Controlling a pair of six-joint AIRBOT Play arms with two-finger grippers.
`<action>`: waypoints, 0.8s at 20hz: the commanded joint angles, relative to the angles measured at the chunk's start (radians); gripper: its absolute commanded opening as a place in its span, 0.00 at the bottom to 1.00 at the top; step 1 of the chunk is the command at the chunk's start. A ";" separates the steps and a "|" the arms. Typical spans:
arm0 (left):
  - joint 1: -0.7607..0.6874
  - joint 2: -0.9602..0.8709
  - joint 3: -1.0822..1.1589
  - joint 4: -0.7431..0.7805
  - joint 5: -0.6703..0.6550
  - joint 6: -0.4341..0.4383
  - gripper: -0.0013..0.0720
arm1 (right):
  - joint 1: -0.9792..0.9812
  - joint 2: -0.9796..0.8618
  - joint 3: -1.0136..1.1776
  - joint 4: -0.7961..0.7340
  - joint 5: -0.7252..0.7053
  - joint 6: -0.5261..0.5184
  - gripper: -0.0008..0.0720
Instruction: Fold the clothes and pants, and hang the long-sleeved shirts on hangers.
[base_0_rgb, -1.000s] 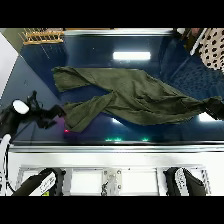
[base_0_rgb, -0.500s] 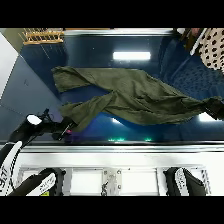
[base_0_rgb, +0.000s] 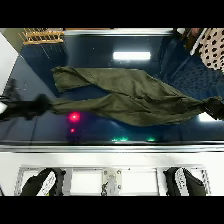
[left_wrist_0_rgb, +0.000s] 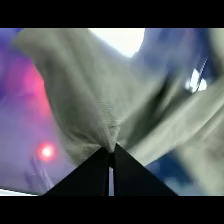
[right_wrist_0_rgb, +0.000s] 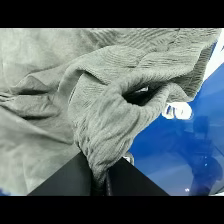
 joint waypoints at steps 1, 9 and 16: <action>0.122 0.199 0.161 0.027 -0.151 0.016 0.03 | 0.000 -0.001 0.000 -0.001 -0.010 -0.001 0.08; 0.188 0.085 0.206 0.105 -0.232 0.053 0.03 | 0.000 -0.001 0.000 0.000 -0.010 0.000 0.08; -0.076 -0.688 0.600 0.220 -0.032 0.089 0.03 | 0.000 -0.001 0.000 0.000 -0.008 0.000 0.08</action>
